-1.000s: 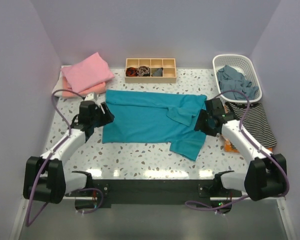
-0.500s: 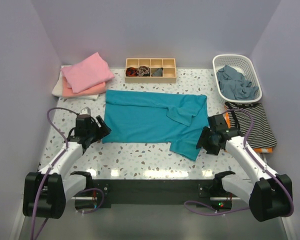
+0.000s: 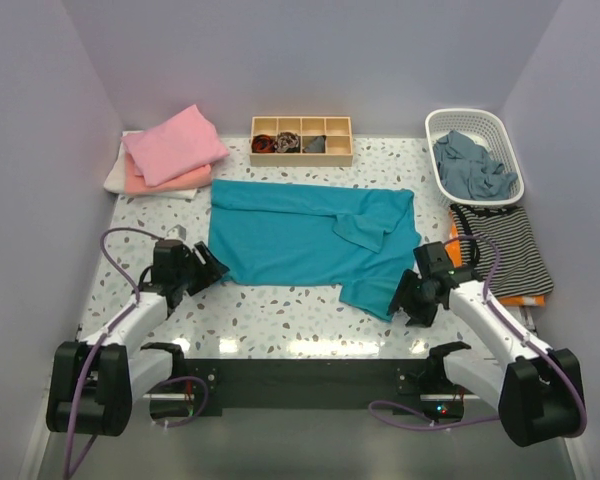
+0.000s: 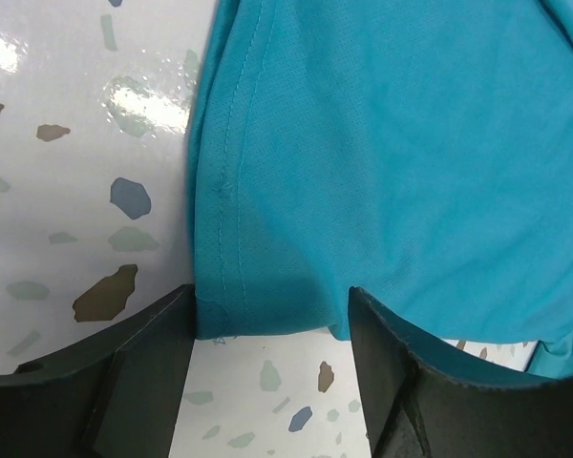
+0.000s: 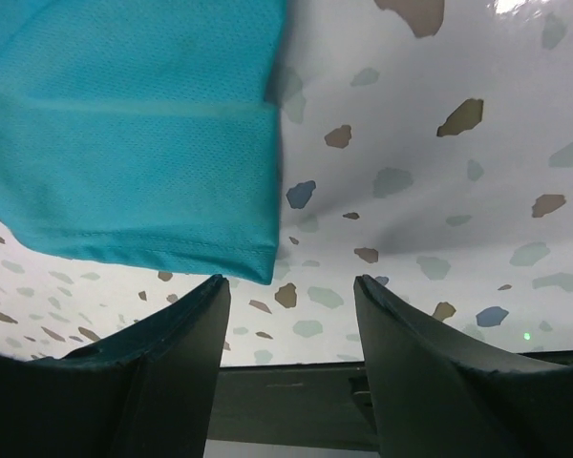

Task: Fold and stack the t-shirts
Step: Fold the tshirt

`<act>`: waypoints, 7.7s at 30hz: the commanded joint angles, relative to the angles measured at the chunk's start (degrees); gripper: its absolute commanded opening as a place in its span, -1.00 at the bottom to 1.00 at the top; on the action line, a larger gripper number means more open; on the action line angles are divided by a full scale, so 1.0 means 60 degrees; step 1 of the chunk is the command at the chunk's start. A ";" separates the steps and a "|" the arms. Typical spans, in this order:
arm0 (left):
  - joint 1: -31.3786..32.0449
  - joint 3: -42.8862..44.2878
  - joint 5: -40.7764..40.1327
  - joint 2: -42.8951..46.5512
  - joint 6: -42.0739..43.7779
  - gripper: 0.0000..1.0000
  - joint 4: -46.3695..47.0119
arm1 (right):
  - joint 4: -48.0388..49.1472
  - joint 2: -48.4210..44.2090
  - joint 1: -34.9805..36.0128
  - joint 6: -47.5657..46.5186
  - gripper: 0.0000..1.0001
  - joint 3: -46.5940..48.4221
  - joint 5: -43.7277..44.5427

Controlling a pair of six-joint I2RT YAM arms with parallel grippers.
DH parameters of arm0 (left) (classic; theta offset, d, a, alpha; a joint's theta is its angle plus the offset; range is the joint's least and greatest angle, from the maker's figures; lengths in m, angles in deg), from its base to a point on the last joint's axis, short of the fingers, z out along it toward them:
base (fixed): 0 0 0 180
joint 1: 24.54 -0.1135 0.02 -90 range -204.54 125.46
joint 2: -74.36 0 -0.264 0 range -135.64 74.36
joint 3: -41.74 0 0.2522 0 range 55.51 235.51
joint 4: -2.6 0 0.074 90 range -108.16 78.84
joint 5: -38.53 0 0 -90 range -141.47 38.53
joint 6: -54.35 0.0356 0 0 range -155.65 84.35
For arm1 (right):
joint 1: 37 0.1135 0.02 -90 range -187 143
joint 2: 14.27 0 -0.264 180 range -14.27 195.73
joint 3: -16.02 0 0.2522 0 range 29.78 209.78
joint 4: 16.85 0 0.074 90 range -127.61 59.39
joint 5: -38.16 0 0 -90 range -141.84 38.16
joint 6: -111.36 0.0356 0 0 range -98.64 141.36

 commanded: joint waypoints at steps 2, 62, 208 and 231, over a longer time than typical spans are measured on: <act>-0.0025 -0.0633 0.0465 0.0031 -0.0198 0.33 -0.0298 | 0.0528 0.0335 0.0014 0.0357 0.15 -0.0424 -0.0810; -0.0024 -0.0076 -0.1278 0.0253 -0.0096 0.14 -0.0521 | 0.1584 0.0189 0.0028 -0.0097 -1.00 0.0410 -0.0342; 0.4956 0.1870 0.0671 0.1382 -0.0507 0.05 -0.2789 | -0.0584 1.3300 0.1625 -0.5370 -0.18 1.6026 -0.2289; 0.4282 1.1855 0.2544 -0.9940 0.3156 0.05 0.1037 | 0.1774 0.4205 0.1464 -0.4228 -0.19 0.7825 0.0495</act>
